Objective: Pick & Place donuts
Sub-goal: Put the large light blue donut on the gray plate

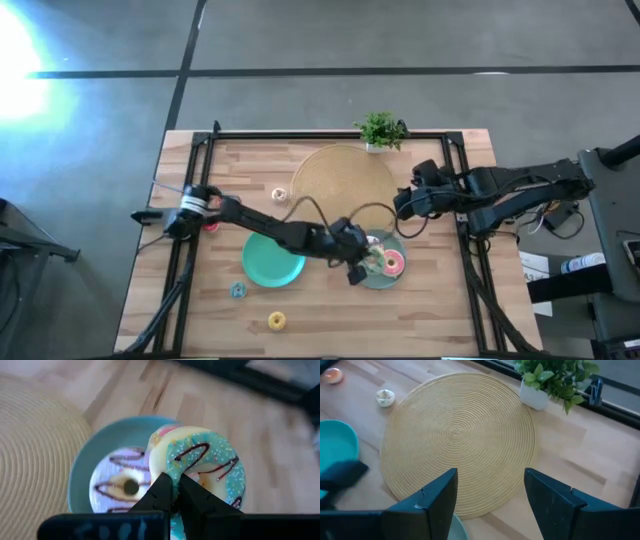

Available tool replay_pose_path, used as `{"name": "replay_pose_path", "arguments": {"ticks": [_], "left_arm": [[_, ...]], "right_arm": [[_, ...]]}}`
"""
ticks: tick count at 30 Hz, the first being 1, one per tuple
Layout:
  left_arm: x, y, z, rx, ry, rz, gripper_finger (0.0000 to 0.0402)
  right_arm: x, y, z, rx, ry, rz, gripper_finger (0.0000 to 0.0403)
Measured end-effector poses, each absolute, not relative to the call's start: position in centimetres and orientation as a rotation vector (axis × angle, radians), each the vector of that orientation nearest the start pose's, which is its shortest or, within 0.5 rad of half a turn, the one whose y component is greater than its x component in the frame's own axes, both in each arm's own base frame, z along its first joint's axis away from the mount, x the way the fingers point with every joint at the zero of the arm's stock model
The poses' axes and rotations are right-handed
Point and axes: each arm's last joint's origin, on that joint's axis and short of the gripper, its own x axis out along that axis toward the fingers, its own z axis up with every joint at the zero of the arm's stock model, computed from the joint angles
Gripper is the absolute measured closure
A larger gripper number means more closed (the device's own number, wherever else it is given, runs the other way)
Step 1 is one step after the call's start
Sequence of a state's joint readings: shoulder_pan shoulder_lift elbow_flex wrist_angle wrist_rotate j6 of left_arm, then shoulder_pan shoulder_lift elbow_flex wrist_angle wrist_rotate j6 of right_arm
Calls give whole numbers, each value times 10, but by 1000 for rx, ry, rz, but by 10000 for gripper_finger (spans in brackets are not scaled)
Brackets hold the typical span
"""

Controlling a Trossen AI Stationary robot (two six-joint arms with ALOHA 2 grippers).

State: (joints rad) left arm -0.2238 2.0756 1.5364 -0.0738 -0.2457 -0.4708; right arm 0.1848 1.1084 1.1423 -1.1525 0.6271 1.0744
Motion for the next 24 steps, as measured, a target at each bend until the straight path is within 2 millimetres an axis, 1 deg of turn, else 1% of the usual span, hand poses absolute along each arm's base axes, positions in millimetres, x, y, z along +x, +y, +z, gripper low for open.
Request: {"name": "replay_pose_path", "arguments": {"ticks": [5,9,13,16,20,22,24], "left_arm": [[476,-115,197,-271,602,203,401],[484,-123,188,-258,606,214,401],[482,-124,178,-240,658,278,401],[480,-124,177,-227,661,286,401],[480,-124,176,-213,654,316,400],[480,-123,177,-213,648,331,392],[479,-123,177,-212,648,334,374]], "right_arm": [[167,15,327,519,664,-849,184],[154,12,320,536,651,-851,184],[145,11,312,549,643,-853,184],[140,10,308,563,632,-852,184],[139,10,304,578,611,-842,184],[139,10,304,579,606,-837,184],[139,10,304,573,605,-831,184]]}}
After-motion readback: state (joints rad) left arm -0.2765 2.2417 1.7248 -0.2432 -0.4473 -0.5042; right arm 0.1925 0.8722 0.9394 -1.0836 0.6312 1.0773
